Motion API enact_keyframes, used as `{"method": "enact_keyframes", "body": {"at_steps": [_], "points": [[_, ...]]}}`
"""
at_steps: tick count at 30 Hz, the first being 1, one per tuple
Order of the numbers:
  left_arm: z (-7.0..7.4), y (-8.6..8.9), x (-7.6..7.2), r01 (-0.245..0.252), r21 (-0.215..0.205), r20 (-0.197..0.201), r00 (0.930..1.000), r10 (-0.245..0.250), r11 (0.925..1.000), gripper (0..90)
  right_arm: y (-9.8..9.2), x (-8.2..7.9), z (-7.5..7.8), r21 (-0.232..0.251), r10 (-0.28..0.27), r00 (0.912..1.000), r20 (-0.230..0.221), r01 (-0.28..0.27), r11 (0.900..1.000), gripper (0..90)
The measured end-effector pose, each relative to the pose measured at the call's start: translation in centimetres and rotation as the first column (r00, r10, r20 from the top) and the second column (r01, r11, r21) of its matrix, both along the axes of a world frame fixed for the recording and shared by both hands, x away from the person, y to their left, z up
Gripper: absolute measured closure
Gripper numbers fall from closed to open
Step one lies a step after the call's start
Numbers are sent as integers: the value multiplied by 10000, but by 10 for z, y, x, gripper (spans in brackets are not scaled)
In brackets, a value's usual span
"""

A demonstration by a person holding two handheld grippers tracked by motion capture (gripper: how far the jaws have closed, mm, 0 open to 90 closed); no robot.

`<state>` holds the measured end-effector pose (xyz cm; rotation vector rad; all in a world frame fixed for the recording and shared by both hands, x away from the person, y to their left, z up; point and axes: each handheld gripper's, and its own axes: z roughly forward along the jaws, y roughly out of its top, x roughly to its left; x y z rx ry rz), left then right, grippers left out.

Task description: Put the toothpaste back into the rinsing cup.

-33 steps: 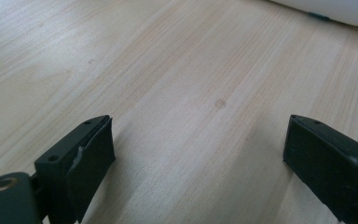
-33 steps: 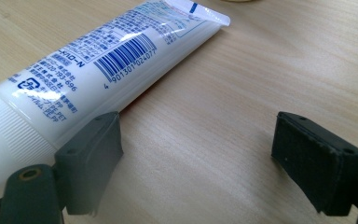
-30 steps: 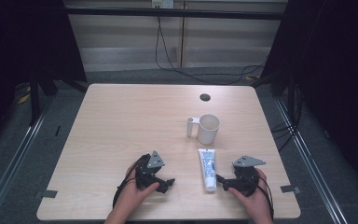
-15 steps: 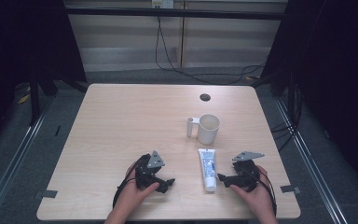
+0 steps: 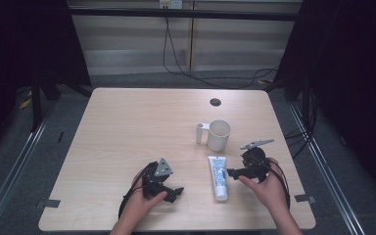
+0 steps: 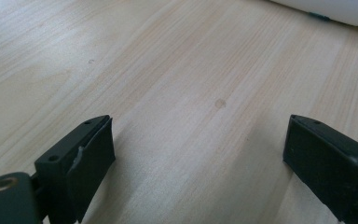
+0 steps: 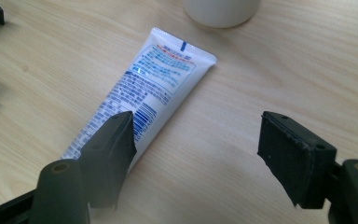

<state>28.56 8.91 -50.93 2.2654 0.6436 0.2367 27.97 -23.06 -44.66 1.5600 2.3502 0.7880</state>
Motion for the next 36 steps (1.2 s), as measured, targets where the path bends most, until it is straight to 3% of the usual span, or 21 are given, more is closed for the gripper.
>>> {"method": "enact_keyframes", "body": {"at_steps": [12, 16, 23, 36], "points": [[0, 0, 0, -8, -1, 0, 10000, 8, 10000, 85, 26, 19, 15, -405, 366, 9949, -940, -406, 9984, 279], [0, 0, 0, 5, 18, 4, 10000, -5, 10000, 85, 31, 22, 17, -427, 340, 9950, -943, -382, 9984, 279], [0, 0, 0, -3, 7, 4, 10000, 3, 10000, 85, 41, 25, 11, -265, 172, 9954, -941, -197, 9995, 332], [0, 0, 0, -4, 10, 3, 10000, 4, 10000, 86, 52, 31, -8, -209, -95, 9872, -1589, 62, 9998, 362]]}}
